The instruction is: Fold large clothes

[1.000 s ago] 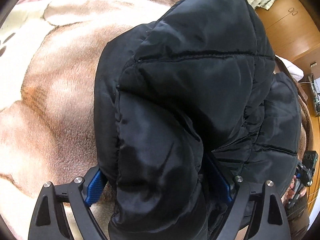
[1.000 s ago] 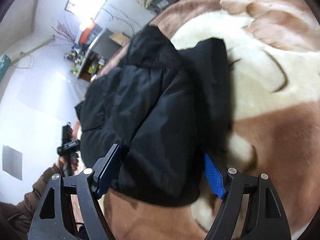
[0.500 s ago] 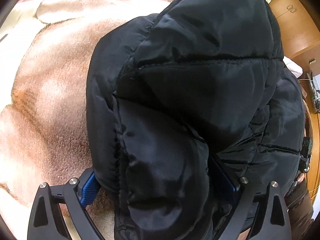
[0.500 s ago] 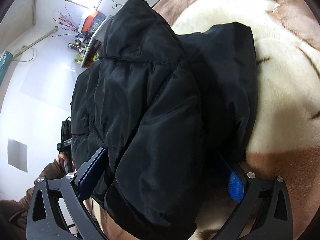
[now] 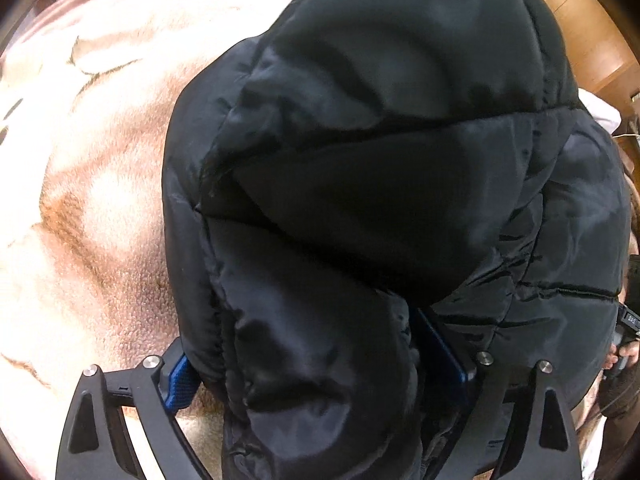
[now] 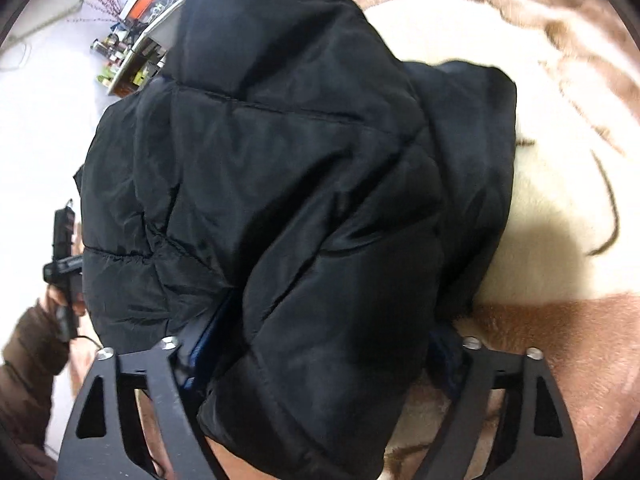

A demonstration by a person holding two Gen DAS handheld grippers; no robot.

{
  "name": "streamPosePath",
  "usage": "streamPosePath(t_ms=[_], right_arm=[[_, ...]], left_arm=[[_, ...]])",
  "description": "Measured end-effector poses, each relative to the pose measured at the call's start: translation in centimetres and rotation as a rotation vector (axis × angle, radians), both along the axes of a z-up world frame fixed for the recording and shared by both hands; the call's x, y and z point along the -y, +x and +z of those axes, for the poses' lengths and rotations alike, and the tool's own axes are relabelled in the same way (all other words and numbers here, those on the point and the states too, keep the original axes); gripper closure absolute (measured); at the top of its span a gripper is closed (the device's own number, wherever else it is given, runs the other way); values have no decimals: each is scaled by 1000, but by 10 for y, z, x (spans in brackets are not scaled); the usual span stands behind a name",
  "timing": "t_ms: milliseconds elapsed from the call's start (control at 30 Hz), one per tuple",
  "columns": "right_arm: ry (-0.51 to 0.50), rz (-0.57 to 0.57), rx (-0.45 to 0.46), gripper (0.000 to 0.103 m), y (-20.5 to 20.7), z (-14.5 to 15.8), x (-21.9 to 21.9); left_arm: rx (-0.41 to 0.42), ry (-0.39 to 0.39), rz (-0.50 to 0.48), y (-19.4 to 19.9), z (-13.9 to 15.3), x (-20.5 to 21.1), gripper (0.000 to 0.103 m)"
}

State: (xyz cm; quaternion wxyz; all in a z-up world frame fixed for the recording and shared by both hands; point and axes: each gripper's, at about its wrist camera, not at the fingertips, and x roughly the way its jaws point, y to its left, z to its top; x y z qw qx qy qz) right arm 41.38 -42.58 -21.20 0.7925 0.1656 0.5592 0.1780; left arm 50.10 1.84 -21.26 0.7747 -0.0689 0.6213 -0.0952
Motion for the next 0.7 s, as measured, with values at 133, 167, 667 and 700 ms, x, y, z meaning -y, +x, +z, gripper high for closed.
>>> streamPosePath(t_ms=[133, 167, 667, 700], right_arm=[[-134, 12, 45, 43, -5, 15, -20], [-156, 15, 52, 43, -6, 17, -24], [-257, -58, 66, 43, -13, 25, -42], [-264, -60, 68, 43, -13, 25, -45]], left_arm=[[26, 67, -28, -5, 11, 19, 24], [38, 90, -42, -6, 14, 25, 29], [71, 114, -22, -7, 16, 44, 35], [78, 106, -13, -12, 18, 43, 39]])
